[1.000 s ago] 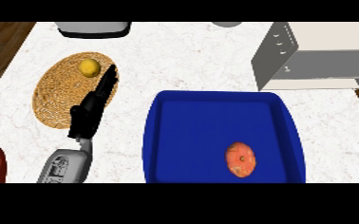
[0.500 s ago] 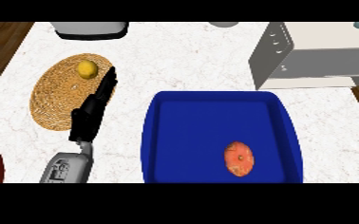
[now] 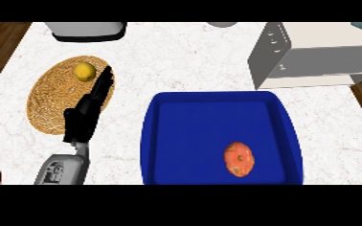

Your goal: Pick the cupcake from the tray and place it in the tiered shelf

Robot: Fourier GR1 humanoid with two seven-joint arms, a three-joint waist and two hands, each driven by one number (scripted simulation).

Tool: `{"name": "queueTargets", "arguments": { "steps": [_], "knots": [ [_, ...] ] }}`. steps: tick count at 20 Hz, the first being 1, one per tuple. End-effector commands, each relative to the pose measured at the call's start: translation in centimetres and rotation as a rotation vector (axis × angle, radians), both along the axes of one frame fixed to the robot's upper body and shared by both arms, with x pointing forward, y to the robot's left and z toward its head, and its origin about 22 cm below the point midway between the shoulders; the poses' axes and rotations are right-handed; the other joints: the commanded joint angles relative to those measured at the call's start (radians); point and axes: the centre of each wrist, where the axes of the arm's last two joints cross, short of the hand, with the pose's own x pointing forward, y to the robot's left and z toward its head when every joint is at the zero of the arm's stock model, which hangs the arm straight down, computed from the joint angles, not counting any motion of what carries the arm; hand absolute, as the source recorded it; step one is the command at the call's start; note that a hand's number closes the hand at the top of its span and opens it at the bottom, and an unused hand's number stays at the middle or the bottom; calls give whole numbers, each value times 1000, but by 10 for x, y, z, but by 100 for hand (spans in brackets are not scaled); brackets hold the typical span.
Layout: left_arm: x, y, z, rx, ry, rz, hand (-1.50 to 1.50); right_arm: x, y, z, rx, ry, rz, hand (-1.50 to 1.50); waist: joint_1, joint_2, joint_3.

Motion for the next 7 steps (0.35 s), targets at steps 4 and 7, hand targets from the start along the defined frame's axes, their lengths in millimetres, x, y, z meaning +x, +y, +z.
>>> {"name": "queueTargets", "arguments": {
  "steps": [4, 7],
  "knots": [
    [-16, -2, -4, -16, 6, -10, 0, -91, -56, -7, -27, 110, 35, -150, -4, -2, 1],
    [-5, 8, 3, -8, -19, -6, 0, -122, -76, -30, -30, 87, 43, -150, 4, 2, 1]
  ]
}}
